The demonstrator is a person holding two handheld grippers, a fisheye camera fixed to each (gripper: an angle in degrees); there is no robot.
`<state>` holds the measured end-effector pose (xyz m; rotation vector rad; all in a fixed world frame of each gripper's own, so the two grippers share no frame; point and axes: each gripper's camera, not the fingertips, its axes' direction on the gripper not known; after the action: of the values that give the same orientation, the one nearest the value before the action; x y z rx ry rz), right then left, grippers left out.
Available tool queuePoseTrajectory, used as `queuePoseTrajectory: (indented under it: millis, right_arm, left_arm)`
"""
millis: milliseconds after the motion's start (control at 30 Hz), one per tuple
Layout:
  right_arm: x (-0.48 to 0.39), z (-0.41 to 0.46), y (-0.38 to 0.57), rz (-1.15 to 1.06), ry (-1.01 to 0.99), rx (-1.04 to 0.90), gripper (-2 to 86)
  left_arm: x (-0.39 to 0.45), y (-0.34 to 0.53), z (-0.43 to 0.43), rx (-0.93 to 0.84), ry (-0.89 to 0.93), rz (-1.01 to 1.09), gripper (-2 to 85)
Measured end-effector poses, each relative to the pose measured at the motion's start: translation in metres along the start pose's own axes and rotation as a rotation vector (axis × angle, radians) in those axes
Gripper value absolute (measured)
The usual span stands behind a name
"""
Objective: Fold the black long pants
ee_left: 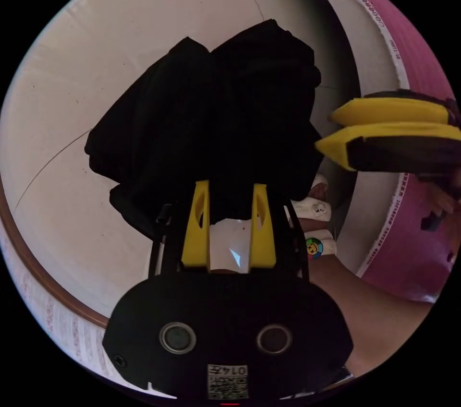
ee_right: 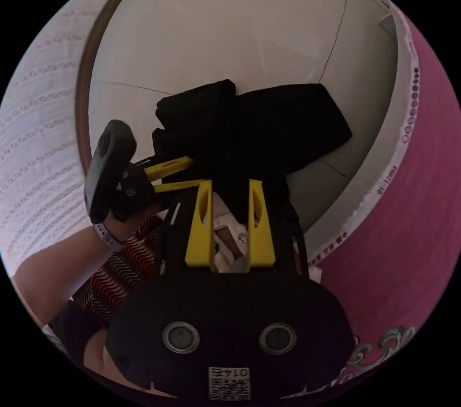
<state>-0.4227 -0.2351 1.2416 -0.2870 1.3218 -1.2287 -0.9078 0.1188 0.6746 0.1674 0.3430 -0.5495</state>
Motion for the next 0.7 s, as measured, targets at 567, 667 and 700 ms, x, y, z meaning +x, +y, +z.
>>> queuePoseTrajectory:
  millis: [567,667,700]
  right_arm:
    - [0.023,-0.013,0.033,0.032,-0.418,0.038,0.5]
    - [-0.015,-0.078,0.072,-0.129,-0.433,0.153,0.3]
    - [-0.034,-0.106,0.096,-0.202,-0.446,0.198,0.2]
  left_arm:
    - [-0.039,0.094,-0.116,0.242,0.032,0.034,0.6]
    - [-0.041,0.152,-0.195,0.407,0.074,0.101,-0.1]
    - [-0.040,0.165,-0.211,0.434,0.079,0.119,-0.2]
